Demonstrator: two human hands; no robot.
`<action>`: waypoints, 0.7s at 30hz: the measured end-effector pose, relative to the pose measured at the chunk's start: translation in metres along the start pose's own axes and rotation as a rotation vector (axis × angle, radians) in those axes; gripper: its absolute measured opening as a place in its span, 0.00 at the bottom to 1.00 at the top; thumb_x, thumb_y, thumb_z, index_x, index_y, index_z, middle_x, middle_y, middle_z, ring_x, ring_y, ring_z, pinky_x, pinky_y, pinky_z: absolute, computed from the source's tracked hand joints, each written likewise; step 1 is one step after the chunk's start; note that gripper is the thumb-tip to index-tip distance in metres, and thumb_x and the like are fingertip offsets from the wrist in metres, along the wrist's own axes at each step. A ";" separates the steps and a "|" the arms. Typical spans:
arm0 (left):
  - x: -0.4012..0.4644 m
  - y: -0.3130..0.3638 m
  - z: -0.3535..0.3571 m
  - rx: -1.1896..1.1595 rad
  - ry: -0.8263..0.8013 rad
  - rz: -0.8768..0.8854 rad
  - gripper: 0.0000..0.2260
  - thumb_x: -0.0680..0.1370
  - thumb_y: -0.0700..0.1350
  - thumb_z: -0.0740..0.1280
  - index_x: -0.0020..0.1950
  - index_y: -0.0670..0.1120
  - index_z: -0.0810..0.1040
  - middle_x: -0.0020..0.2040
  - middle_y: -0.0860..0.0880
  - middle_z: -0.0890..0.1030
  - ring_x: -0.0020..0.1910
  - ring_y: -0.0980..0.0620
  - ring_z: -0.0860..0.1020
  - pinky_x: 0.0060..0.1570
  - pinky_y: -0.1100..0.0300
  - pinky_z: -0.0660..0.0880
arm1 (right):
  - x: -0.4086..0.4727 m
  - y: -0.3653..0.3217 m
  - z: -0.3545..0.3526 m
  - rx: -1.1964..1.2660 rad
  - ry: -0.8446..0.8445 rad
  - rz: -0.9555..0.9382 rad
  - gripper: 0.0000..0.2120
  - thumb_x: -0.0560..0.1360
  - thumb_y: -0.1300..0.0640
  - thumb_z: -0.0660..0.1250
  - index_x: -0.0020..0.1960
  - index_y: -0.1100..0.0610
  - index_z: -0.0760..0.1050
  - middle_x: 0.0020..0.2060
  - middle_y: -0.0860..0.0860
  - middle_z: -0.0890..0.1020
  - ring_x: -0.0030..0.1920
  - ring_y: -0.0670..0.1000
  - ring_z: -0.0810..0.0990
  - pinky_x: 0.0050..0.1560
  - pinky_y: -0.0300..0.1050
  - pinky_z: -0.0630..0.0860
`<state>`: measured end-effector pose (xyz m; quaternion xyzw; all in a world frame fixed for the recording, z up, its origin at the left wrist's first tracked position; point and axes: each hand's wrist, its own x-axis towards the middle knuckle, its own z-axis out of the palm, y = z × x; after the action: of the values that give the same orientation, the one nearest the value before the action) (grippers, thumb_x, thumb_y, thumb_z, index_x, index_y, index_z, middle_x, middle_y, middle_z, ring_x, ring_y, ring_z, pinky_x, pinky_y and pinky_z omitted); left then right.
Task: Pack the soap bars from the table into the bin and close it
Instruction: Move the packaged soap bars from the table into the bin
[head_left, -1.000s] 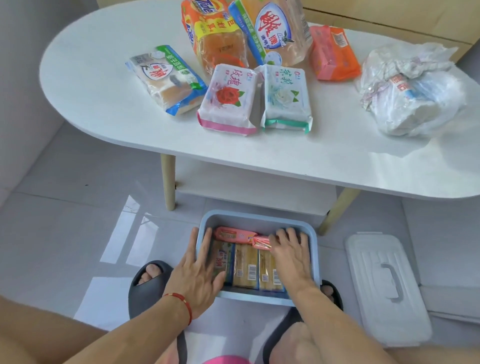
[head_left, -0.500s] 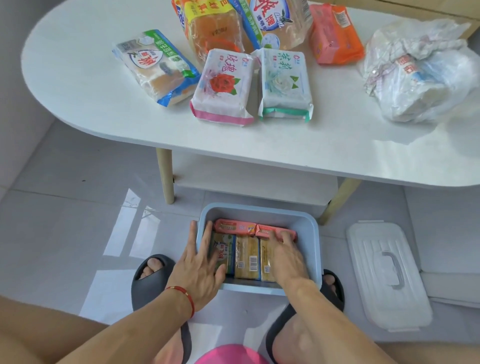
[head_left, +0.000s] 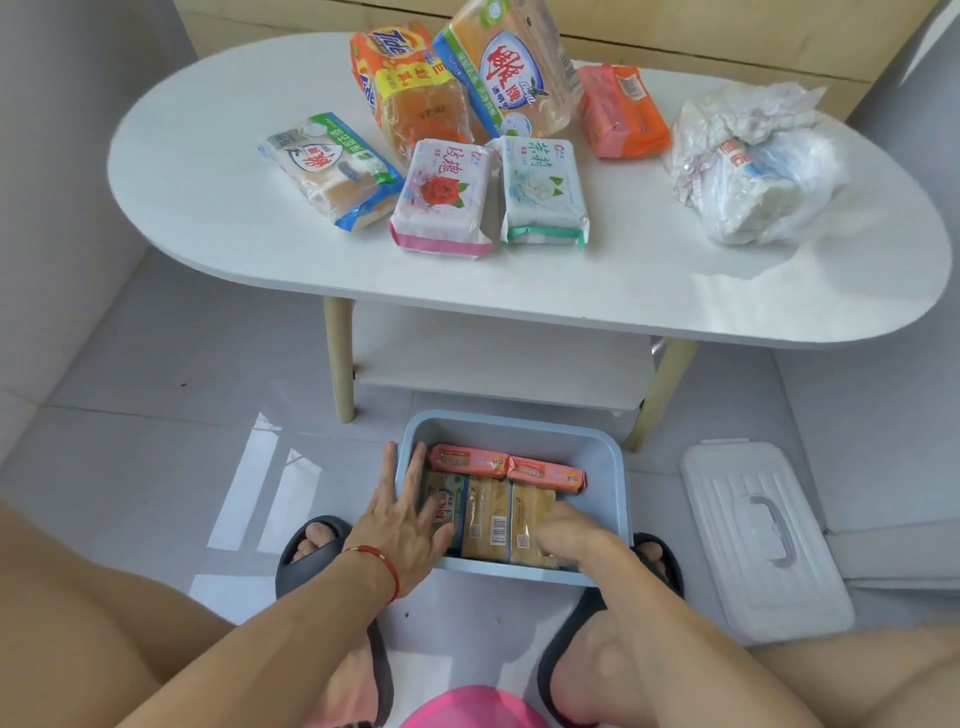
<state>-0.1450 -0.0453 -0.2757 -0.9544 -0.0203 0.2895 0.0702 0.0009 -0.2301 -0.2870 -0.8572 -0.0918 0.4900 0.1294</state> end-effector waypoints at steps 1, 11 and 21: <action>-0.002 0.002 0.001 -0.033 -0.025 -0.011 0.15 0.82 0.54 0.50 0.64 0.55 0.69 0.72 0.38 0.70 0.72 0.17 0.37 0.61 0.17 0.34 | -0.004 0.004 -0.001 0.004 -0.023 0.006 0.13 0.78 0.64 0.57 0.42 0.51 0.75 0.41 0.49 0.81 0.43 0.49 0.80 0.44 0.42 0.79; -0.040 -0.002 -0.113 -0.570 0.587 -0.171 0.12 0.76 0.45 0.57 0.59 0.51 0.67 0.54 0.51 0.77 0.51 0.46 0.79 0.39 0.53 0.73 | -0.115 -0.079 -0.104 -0.064 0.049 -0.457 0.15 0.80 0.53 0.65 0.66 0.48 0.79 0.56 0.45 0.85 0.55 0.44 0.84 0.59 0.45 0.81; -0.078 -0.125 -0.264 -0.541 1.189 -0.141 0.12 0.71 0.37 0.65 0.53 0.46 0.80 0.49 0.49 0.81 0.48 0.46 0.78 0.45 0.54 0.77 | -0.196 -0.172 -0.204 -0.241 0.704 -0.951 0.11 0.77 0.62 0.66 0.54 0.51 0.84 0.45 0.43 0.84 0.45 0.42 0.81 0.49 0.36 0.76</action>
<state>-0.0630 0.0396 0.0026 -0.9321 -0.1125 -0.3078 -0.1544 0.0727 -0.1497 0.0258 -0.8414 -0.4716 0.0515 0.2588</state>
